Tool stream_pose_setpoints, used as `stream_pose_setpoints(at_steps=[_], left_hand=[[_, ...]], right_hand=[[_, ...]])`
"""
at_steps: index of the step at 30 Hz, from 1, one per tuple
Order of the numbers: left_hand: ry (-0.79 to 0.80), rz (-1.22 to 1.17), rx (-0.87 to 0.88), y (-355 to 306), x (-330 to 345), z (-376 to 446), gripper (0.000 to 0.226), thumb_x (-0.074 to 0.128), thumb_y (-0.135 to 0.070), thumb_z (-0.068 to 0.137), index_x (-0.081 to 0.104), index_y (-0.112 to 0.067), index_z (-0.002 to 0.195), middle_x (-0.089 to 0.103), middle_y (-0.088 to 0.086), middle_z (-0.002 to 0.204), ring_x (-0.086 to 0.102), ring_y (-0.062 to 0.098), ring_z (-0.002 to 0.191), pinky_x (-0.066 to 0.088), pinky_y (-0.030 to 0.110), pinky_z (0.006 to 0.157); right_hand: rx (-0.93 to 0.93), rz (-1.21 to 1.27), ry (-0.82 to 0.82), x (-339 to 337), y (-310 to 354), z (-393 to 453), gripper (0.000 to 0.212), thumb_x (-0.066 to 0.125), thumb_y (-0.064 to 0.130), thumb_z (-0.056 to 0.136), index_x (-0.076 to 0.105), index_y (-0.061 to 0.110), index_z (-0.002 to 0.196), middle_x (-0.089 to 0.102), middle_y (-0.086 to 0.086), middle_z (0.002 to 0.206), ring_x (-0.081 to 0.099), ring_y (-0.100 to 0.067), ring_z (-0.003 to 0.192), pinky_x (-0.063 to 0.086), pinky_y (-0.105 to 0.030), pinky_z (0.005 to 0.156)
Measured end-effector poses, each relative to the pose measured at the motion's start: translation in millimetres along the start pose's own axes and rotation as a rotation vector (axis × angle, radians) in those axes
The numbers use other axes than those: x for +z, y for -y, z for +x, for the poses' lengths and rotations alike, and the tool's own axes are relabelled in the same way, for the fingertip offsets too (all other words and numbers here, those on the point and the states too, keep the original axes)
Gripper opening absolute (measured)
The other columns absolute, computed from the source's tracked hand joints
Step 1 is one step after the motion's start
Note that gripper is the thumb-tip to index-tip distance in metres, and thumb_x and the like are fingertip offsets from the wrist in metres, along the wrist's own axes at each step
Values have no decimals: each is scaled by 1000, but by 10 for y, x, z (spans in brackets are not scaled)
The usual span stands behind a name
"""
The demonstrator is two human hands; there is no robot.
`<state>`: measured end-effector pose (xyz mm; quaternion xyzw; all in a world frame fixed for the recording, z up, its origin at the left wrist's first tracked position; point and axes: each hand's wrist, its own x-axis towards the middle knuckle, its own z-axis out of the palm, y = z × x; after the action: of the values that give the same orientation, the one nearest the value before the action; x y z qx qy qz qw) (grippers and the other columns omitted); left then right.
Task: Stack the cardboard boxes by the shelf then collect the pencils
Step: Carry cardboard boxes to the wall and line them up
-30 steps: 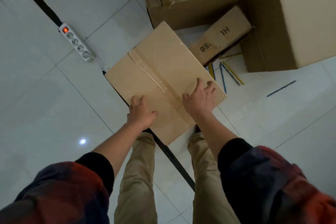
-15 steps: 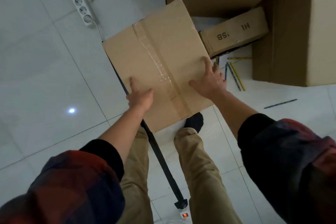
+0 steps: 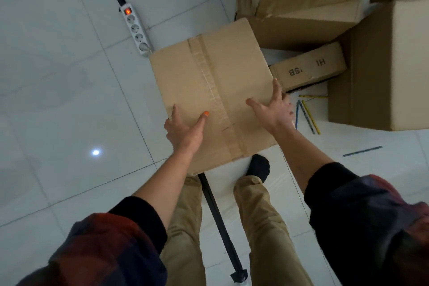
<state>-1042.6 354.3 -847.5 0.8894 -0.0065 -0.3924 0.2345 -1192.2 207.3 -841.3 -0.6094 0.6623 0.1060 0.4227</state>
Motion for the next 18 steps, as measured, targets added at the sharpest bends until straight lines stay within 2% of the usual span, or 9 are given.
stream_pose_setpoints(at_steps=[4,11,18], left_hand=[[-73,2,-17,-181,-398,-175,94,67,-66,77,19,-37,153,18,8,157,29,35,139,33,51,109],[-198,-89,-49,-573,-1244,-446,86,62,-66,81,23,-38,152,19,7,157,29,37,138,33,52,107],[-364,-183,-121,-995,-1880,-669,71,59,-68,80,39,-41,143,22,4,155,33,34,133,27,46,111]], right_hand=[[-21,-1,40,-89,338,-308,94,60,58,84,4,35,156,22,-19,153,20,-41,142,19,-59,115],[-110,-36,81,-348,1192,-781,91,58,60,85,9,32,157,23,-22,153,23,-43,140,19,-57,114],[-320,-174,151,-616,2058,-1031,87,55,65,83,17,32,154,25,-21,150,26,-44,137,25,-56,112]])
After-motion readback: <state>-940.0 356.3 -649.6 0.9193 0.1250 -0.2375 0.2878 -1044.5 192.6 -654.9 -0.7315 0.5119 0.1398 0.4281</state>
